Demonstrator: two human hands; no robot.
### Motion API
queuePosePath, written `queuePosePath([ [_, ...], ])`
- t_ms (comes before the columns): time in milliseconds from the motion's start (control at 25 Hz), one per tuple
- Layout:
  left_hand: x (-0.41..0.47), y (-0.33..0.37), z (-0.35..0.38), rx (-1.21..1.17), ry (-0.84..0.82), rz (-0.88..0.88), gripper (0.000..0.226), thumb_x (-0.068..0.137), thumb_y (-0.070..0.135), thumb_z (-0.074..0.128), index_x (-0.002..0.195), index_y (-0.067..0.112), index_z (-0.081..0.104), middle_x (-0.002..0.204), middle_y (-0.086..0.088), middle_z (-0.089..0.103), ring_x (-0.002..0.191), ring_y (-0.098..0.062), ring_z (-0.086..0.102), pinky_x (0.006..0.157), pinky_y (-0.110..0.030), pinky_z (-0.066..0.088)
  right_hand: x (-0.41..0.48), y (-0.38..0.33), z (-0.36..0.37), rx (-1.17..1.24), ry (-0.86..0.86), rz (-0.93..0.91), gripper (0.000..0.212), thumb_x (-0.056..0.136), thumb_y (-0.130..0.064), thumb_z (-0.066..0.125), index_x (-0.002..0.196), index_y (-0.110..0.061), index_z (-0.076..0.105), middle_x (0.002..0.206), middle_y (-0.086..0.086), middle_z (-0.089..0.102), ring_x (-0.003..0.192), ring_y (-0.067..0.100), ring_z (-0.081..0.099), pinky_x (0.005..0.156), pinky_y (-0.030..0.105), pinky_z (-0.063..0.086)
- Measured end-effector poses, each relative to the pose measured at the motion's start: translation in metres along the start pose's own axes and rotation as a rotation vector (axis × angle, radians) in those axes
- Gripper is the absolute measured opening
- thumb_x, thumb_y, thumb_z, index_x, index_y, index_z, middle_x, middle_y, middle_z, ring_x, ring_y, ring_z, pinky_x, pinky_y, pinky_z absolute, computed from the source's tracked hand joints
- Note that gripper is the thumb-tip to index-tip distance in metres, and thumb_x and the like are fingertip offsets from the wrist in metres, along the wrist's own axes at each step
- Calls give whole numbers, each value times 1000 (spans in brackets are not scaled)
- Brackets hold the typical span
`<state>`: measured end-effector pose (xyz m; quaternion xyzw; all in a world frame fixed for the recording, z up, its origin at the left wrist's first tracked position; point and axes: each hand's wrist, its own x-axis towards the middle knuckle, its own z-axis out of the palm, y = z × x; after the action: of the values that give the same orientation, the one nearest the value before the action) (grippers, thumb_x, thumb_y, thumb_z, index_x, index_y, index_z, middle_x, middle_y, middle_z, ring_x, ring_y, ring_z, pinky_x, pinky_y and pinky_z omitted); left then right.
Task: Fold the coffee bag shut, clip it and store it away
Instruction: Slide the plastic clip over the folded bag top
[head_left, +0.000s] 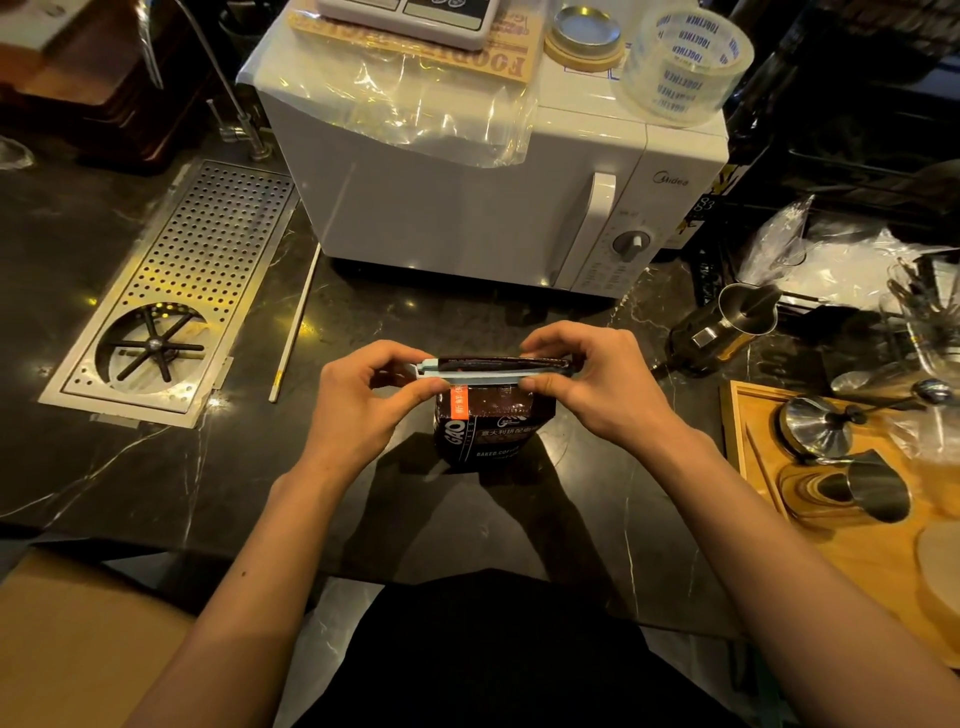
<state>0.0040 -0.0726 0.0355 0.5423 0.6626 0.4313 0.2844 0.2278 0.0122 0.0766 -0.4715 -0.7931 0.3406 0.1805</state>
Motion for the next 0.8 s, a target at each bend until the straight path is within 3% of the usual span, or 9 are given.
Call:
queuePosePath([
  [280,4,-1,-2,108,1,79,16,79,25,76,91,21,67,86,22,61,89,-1,62,74,-5,46,4,1,3,-9,17,-2,31,77,-14,80,106,-16,69,101,-2,73,95,7,66,83,15,48],
  [520,10,-1,-2,238,-33,146,19,81,25,74,92,11,66,88,7,63,80,-14,62,73,-25,53,7,3,5,-10,20,19,31,78,-15,79,107,-17,69,102,-3,72,97,7,65,80,11,45],
  [800,11,-1,-4,275,-76,193,20,83,27,71,90,11,62,89,8,60,78,-8,59,69,-18,50,6,3,6,-34,19,19,31,79,-17,78,108,-19,68,103,0,72,100,13,65,88,27,51],
])
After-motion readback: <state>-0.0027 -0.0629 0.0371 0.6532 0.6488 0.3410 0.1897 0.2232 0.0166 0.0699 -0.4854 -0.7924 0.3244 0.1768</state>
